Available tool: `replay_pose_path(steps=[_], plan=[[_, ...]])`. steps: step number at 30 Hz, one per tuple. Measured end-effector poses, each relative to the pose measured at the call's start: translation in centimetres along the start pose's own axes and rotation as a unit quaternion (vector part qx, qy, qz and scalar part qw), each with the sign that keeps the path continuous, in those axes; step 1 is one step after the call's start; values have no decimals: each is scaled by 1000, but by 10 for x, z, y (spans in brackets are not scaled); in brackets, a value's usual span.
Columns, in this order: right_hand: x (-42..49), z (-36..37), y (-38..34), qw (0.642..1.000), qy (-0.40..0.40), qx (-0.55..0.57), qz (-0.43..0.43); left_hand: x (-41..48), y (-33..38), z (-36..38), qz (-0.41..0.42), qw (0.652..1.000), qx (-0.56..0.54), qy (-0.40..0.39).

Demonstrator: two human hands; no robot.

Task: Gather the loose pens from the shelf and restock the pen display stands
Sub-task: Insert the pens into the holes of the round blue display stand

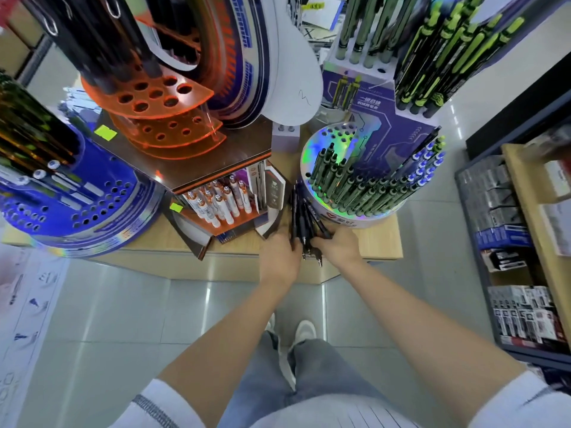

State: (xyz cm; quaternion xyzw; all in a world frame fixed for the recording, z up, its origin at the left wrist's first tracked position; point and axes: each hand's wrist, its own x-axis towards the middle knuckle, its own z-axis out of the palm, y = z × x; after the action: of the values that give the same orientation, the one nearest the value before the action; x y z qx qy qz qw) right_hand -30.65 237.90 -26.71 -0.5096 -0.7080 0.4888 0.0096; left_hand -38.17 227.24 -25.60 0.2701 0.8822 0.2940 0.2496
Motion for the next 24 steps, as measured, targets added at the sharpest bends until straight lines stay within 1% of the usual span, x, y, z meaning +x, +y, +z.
replay_pose_path(steps=[3, 5, 9, 12, 14, 17, 21, 24], plan=[[4, 1, 2, 999, -28, 38, 0, 11, 4, 12, -40, 998, -34, -33], [8, 2, 6, 997, -44, 60, 18, 16, 4, 18, -67, 995, -53, -49], [6, -3, 5, 995, -62, 78, 14, 23, 3, 21, -94, 992, -72, -46], [1, -7, 5, 994, -61, 93, 9, 28, 3, 22, -110, 990, -61, -59], [2, -9, 8, 990, -68, 119, 22, 28, 5, 24, -110, 991, -51, -61], [4, -11, 14, 980, -100, 162, 57, 27, 5, 24, -97, 992, -47, -64], [3, -9, 16, 962, -141, 220, 73, 28, -2, 23, -105, 984, -107, -94], [1, -6, 15, 957, -155, 232, 78, 24, -2, 22, -115, 976, -148, -112]])
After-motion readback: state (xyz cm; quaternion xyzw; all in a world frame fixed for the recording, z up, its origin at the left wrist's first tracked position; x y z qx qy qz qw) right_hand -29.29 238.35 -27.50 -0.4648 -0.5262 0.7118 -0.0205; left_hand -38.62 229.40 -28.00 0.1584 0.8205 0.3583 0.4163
